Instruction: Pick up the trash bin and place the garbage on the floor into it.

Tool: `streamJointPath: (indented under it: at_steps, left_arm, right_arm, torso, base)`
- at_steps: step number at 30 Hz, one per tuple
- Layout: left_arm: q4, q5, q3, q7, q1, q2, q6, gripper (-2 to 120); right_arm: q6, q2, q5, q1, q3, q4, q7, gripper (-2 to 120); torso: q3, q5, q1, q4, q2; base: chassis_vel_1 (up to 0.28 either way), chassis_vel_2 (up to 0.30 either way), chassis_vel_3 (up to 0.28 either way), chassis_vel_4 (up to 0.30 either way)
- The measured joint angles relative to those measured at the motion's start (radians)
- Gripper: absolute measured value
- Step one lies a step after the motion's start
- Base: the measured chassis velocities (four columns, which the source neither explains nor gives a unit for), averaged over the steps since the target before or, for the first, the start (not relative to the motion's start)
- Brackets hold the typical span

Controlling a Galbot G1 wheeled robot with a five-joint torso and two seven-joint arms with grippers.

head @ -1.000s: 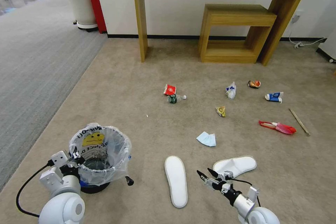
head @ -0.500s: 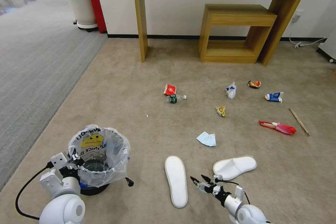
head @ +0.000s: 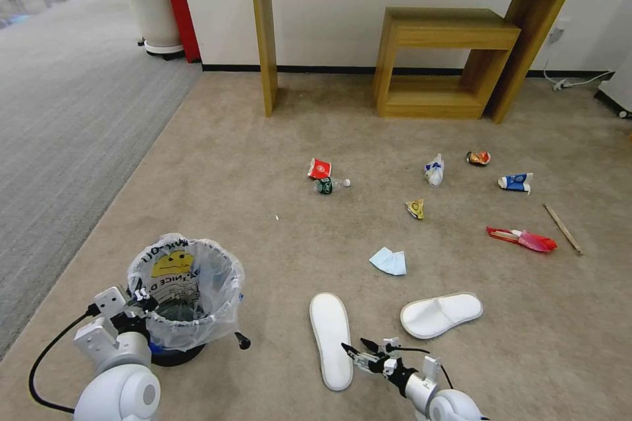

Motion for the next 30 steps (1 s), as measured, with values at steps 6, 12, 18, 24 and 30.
streamJointPath:
  at_steps: [6, 12, 18, 24, 30]
  left_arm:
    - [-0.01, -0.004, -0.008, 0.0, 0.009, 0.008, -0.003, 3]
    - [-0.012, -0.005, -0.008, 0.0, 0.011, 0.009, -0.007, 3]
    - [-0.012, -0.006, -0.008, 0.0, 0.011, 0.009, -0.01, 3]
    - [-0.013, -0.007, -0.008, 0.0, 0.012, 0.01, -0.014, 3]
    - [-0.015, -0.006, -0.004, 0.0, 0.017, 0.008, -0.018, 3]
  right_arm:
    - [0.013, 0.056, -0.005, 0.042, -0.056, -0.051, 0.005, 84]
    - [0.027, 0.095, -0.024, 0.057, -0.073, -0.082, 0.013, 79]
    - [0.037, 0.102, -0.041, 0.056, -0.074, -0.093, 0.022, 61]
    - [0.045, 0.111, -0.062, 0.049, -0.065, -0.101, 0.029, 39]
    - [0.055, 0.115, -0.081, 0.045, -0.061, -0.114, 0.029, 17]
  torso:
    - [0.0, -0.0003, 0.0, -0.0002, 0.0]
    - [0.0, 0.0002, 0.0, -0.0001, 0.0]
    - [0.0, -0.0001, 0.0, -0.0002, 0.0]
    - [0.0, 0.0004, 0.0, 0.0002, 0.0]
    - [0.0, 0.0005, 0.0, 0.0002, 0.0]
  base:
    - [0.0, 0.0, 0.0, 0.0]
    - [0.0, 0.0, 0.0, 0.0]
    - [0.0, 0.0, 0.0, 0.0]
    - [0.0, 0.0, 0.0, 0.0]
    - [0.0, 0.0, 0.0, 0.0]
